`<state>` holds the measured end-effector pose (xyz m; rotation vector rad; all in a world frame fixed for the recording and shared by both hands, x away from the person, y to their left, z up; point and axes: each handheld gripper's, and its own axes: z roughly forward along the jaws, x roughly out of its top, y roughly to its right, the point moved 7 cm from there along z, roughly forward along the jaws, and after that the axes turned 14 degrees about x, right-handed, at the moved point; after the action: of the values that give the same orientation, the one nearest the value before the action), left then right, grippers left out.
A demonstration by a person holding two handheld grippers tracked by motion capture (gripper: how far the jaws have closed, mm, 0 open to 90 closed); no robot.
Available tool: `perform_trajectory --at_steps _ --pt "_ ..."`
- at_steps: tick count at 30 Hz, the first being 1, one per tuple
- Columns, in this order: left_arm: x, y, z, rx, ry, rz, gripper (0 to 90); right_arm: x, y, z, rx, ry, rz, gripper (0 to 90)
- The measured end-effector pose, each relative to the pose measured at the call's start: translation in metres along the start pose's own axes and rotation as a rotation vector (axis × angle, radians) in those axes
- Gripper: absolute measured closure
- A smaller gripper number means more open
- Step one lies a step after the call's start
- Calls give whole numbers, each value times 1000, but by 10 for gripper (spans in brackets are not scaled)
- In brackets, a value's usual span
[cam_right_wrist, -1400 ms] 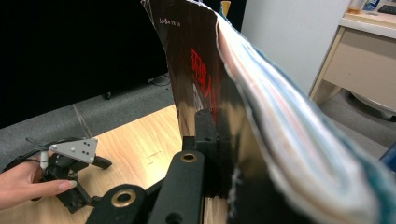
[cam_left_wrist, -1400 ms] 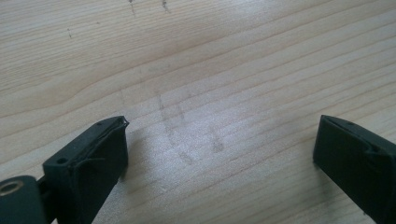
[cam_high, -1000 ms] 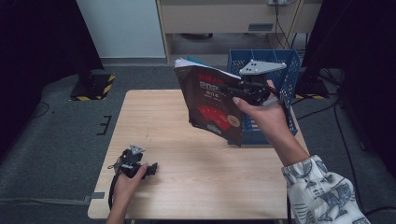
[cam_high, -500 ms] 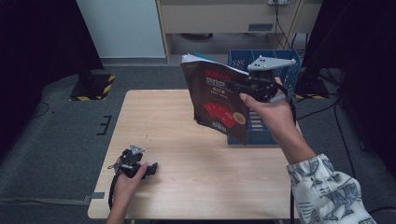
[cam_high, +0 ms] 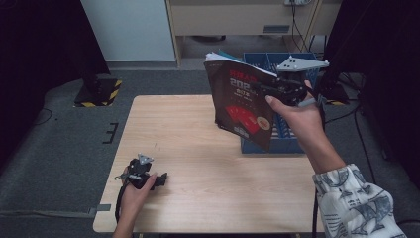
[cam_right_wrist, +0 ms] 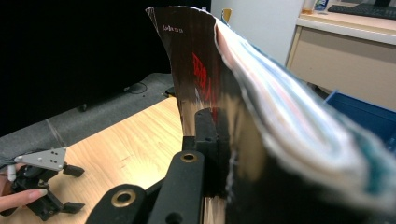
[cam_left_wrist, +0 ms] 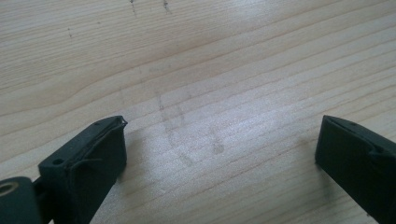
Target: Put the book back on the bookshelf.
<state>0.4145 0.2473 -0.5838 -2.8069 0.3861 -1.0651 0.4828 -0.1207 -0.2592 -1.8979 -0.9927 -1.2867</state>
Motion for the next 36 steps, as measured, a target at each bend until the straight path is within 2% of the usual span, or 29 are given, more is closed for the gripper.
perform_trajectory --at_steps 13,36 --pt "0 0 0 0 1 0 13 -3 15 -20 -34 18 18 871" --pt "0 0 0 0 3 -5 11 -17 34 -50 -88 15 51 871"
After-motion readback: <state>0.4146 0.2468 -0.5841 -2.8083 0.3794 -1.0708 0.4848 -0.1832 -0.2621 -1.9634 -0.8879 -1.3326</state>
